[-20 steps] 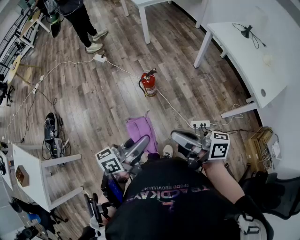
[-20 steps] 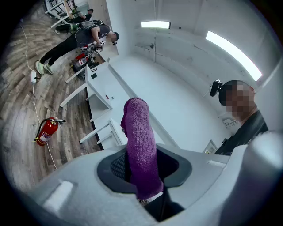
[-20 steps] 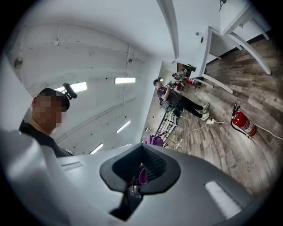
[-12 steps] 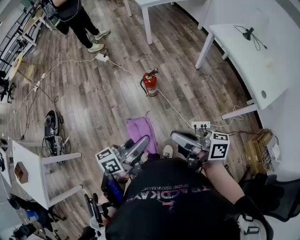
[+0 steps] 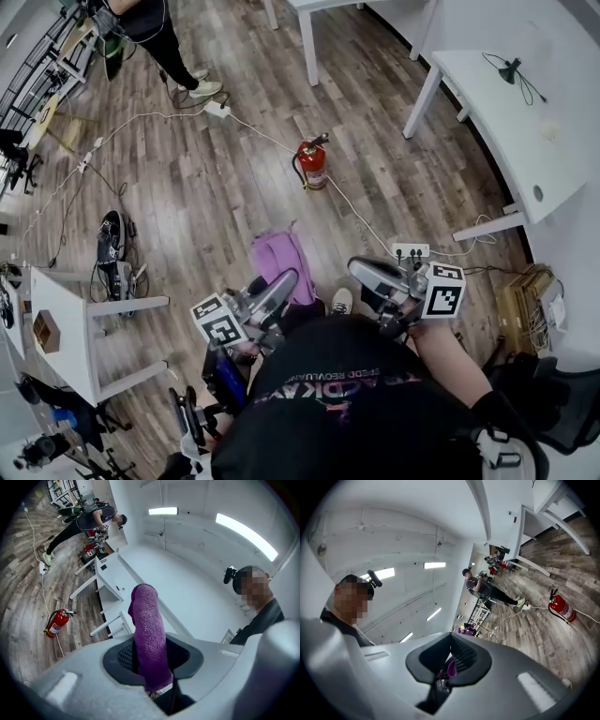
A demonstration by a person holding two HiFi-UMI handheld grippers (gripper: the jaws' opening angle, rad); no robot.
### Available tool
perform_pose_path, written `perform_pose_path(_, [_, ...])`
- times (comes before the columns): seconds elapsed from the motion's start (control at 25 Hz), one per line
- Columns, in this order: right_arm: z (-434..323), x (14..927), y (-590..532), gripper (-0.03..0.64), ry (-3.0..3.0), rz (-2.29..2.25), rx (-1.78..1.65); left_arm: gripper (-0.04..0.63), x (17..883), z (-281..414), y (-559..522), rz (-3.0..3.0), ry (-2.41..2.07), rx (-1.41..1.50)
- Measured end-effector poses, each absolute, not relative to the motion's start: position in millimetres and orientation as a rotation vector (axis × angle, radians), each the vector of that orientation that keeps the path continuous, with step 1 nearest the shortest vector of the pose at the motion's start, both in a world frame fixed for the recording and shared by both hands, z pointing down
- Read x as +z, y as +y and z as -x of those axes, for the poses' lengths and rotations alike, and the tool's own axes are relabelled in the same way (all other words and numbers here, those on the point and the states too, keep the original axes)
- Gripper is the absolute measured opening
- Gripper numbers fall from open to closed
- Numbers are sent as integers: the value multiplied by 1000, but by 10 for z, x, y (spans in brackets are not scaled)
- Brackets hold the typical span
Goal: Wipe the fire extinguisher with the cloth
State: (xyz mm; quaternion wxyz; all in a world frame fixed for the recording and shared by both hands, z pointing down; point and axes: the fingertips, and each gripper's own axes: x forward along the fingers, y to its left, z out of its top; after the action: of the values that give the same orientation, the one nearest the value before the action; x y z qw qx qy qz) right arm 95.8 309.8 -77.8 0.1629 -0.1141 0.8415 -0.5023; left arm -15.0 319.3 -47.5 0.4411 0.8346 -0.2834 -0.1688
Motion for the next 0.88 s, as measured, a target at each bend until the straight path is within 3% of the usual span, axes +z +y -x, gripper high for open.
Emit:
perform_pose_path(0.32, [-894, -679, 2789, 5, 2362, 442, -1429, 97, -353, 398, 2821, -2051, -680, -428])
perform_pose_path(0.88, [4, -294, 1065, 49, 2278, 712, -1441, 97, 290, 1366, 882, -1974, -508, -307])
